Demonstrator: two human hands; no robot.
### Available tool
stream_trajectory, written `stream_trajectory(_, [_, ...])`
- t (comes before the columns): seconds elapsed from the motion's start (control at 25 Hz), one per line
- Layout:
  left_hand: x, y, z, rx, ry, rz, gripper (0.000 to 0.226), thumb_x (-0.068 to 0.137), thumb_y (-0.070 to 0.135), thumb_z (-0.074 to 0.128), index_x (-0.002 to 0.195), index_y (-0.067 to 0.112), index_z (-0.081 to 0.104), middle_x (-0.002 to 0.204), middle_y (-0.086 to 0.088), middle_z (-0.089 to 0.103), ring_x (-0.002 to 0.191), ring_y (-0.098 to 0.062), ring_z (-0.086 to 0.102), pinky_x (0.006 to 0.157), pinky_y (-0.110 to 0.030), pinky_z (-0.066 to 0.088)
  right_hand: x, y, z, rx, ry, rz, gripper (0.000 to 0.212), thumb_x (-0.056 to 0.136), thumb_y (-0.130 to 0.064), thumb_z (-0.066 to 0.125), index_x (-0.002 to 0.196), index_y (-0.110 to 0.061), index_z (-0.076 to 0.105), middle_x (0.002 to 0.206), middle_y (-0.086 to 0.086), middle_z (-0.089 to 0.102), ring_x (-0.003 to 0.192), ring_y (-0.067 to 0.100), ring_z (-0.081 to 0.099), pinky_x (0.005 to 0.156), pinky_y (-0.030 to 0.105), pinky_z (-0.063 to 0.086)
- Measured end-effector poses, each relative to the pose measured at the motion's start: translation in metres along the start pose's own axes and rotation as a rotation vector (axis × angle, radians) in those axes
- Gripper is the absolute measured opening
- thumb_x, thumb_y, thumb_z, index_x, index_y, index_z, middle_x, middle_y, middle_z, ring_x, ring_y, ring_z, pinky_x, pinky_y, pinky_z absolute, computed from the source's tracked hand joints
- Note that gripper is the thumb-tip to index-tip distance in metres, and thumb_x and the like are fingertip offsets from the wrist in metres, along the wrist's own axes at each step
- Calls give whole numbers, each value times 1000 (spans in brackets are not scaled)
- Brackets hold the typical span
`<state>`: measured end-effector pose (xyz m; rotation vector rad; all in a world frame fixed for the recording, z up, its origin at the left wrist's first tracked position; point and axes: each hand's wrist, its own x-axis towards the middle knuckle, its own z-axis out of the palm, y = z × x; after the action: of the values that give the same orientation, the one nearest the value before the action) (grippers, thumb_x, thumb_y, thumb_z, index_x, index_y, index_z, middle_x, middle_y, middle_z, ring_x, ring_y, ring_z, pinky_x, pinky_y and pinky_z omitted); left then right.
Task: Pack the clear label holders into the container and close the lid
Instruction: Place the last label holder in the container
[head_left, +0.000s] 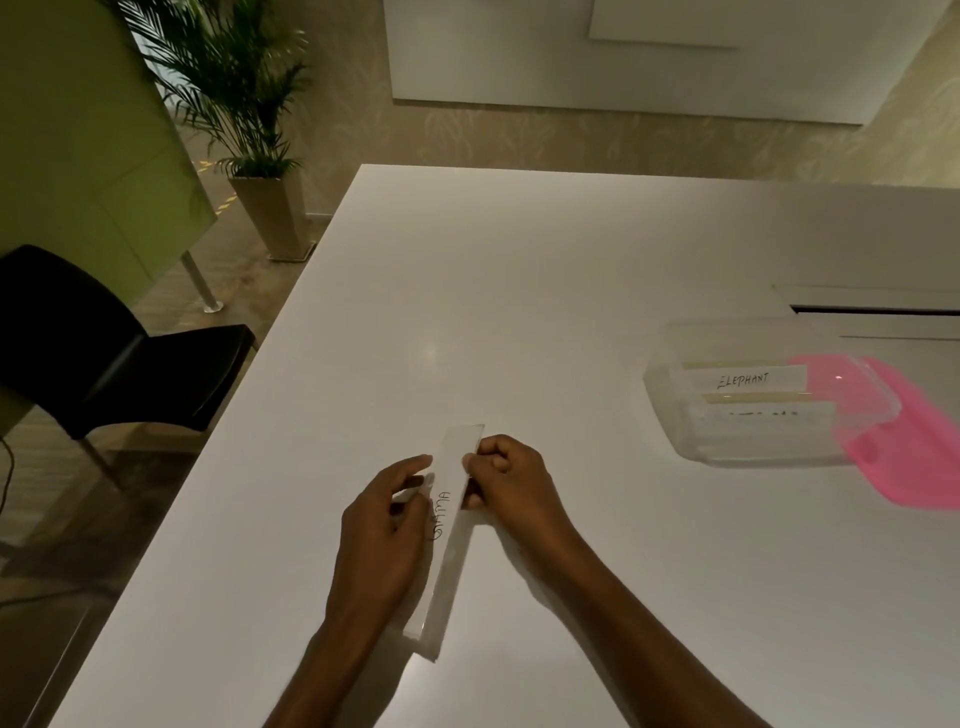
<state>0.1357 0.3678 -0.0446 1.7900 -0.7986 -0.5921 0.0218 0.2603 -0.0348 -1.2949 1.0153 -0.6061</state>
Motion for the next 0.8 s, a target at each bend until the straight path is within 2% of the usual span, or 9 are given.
stream_trajectory(0.12, [9,-1,-3,-13,-42,-28,21,102,26,61,118,36,71,107,10,78,94,-8,75,75,-22,56,-7,-5,-15,103,81,17,10,93,-24,63,86,-21,69,93,7,79,80,22,80,71,32,64])
stream_trajectory(0.28, [16,-1,-3,-192,-102,-144,18,100,32,62,111,29,77,108,8,80,100,-10,76,93,-41,58,-18,-15,-34,173,182,6,6,95,-12,61,95,-8,66,94,17,75,79,28,78,71,35,63])
stream_trajectory(0.36, [18,-1,-1,-344,-155,-215,29,91,44,65,110,27,78,111,5,79,104,-16,76,93,-45,58,-23,-20,-44,215,229,-16,7,96,-7,61,98,0,61,96,24,72,80,28,77,70,33,63])
stream_trajectory(0.52, [18,0,11,-512,-245,-239,56,84,62,69,126,25,71,118,3,76,104,-17,75,76,-49,62,-37,-24,-57,309,339,-65,13,96,-4,62,93,4,53,98,31,68,87,33,77,71,29,64])
stream_trajectory(0.64, [21,0,24,-504,-210,-145,60,89,62,67,132,21,67,128,0,72,118,-24,69,88,-54,56,-46,-24,-71,418,392,-103,15,98,-3,61,89,2,51,91,32,63,79,27,74,74,31,64])
stream_trajectory(0.72, [22,2,35,-542,-217,-117,56,93,56,69,134,18,65,127,0,72,119,-24,67,88,-49,51,-50,-25,-80,520,408,-118,14,99,-2,60,88,0,52,86,23,58,76,24,69,76,31,63])
stream_trajectory(0.8, [21,5,42,-521,-259,-62,52,94,48,72,136,18,63,112,1,74,102,-24,69,82,-41,51,-54,-27,-87,613,417,-116,12,99,-1,60,89,-1,54,86,17,55,76,25,65,77,31,64])
